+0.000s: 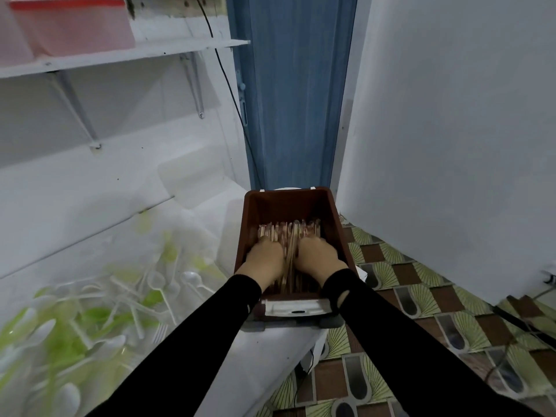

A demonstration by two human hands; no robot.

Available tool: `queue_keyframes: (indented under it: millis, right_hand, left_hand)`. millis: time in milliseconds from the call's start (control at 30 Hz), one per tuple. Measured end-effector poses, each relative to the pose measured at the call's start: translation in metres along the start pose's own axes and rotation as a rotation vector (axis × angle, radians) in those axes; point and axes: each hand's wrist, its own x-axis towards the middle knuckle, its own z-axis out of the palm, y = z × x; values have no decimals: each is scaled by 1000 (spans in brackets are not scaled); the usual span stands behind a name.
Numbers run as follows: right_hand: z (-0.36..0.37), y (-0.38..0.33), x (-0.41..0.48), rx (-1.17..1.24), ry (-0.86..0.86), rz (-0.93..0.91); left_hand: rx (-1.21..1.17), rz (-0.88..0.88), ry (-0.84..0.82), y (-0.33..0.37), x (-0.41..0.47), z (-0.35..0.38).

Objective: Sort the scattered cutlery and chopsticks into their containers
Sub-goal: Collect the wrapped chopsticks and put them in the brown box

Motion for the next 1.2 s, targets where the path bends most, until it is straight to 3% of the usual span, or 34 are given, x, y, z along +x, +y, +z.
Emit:
queue_keyframes:
  millis: [67,200,267,367,567,700,967,1200]
  right_hand:
    - [-2,0,-3,32,46,-14]
    - [-2,-14,-8,290,291,-261]
    - [-5,-37,-19,436,380,-421]
    - [3,-100,-42,518,398,-605]
    - [67,-230,-80,427,31,-865]
    - [116,-309,-120,357,-115,-976]
    - [198,-431,-199,253,-319,-1126]
    - [256,-498,-247,136,-383,-1143]
  left_hand:
    - [-13,22,42,0,-12,-5]
    - [-215,150,529,-16,-55,-19]
    - [-263,76,631,-40,-76,-28]
    - [-320,-155,588,-113,-108,-20]
    - [-366,-504,523,-254,-207,30]
    - [-424,-670,506,-327,-293,75]
    - [-385,-885,505,-445,-447,150]
    - [-403,-836,530,-505,-520,196]
